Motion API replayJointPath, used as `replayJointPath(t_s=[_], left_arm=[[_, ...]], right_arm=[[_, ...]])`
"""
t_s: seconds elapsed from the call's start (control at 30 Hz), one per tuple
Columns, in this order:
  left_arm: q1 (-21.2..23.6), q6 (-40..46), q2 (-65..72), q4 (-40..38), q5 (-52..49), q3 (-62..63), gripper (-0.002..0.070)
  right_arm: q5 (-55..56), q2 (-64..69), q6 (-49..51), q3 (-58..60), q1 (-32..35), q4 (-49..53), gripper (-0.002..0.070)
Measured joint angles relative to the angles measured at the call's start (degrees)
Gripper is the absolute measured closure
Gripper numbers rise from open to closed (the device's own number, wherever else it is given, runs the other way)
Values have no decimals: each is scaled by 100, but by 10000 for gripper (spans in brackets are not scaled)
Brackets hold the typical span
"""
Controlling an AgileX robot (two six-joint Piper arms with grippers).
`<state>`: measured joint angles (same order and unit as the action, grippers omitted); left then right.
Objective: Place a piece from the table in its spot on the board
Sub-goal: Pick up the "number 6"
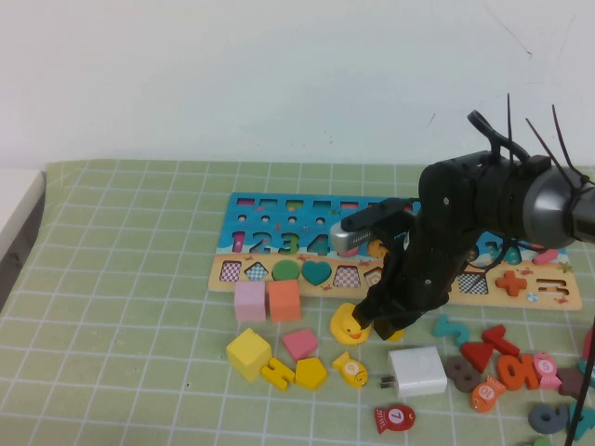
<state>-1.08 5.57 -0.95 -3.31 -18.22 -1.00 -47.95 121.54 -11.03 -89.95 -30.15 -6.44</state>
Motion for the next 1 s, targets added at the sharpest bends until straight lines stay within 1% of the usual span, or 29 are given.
replayJointPath(t_s=[0.2, 0.37, 0.53, 0.77, 1.0], left_arm=[[0, 0, 0, 0, 0, 0, 677], [0, 0, 0, 0, 0, 0, 677], [0, 0, 0, 0, 0, 0, 677], [0, 0, 0, 0, 0, 0, 677], [0, 0, 0, 0, 0, 0, 677]], right_arm=[[-16, 0, 0, -25, 0, 0, 390], [-265, 9, 10, -296, 0, 24, 390], [-599, 9, 416, -780, 0, 331, 390], [-947, 38, 737, -960, 0, 251, 388], [-1034, 294, 1059, -960, 0, 216, 309]])
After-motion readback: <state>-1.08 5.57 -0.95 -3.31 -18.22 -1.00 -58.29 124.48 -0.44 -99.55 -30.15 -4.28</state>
